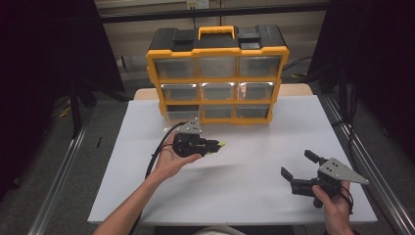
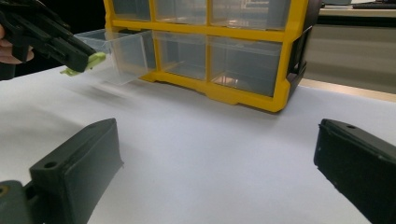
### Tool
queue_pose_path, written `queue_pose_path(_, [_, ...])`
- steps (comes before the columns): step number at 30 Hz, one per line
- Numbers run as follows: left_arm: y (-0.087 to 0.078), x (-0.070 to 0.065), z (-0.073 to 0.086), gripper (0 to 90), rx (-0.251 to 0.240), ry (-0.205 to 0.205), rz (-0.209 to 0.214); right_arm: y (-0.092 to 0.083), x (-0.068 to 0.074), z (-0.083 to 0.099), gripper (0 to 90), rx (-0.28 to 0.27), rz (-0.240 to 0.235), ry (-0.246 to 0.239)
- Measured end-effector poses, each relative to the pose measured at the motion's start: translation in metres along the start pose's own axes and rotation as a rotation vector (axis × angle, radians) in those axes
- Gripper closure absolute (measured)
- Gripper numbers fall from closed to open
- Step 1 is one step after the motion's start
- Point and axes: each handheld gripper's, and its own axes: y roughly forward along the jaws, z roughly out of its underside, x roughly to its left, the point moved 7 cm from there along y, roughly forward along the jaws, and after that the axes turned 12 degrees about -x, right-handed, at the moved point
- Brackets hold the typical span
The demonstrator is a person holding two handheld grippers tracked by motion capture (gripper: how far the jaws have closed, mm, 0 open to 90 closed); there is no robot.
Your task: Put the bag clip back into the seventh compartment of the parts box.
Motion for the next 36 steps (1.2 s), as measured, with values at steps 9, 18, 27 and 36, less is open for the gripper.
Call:
queue_pose_path(9, [-0.018,0.000,-0.013,78.5,-0.047,0.004,-0.013,-0.001,0.000,-0.001,0.0,-0.005,0.001,-0.016])
queue_pose_path(18, [-0.035,-0.002,-0.034,78.4,-0.092,0.042,-0.028,-0.001,0.001,0.000,0.0,-0.005,0.002,-0.015])
queue_pose_path(27, [-0.044,0.005,-0.035,78.5,-0.086,0.031,-0.042,-0.001,0.001,0.000,0.0,-0.007,-0.003,-0.018])
queue_pose_path(36, [-0.060,0.009,-0.045,78.5,-0.089,0.033,-0.062,-0.002,0.001,0.000,0.0,-0.008,-0.002,-0.017])
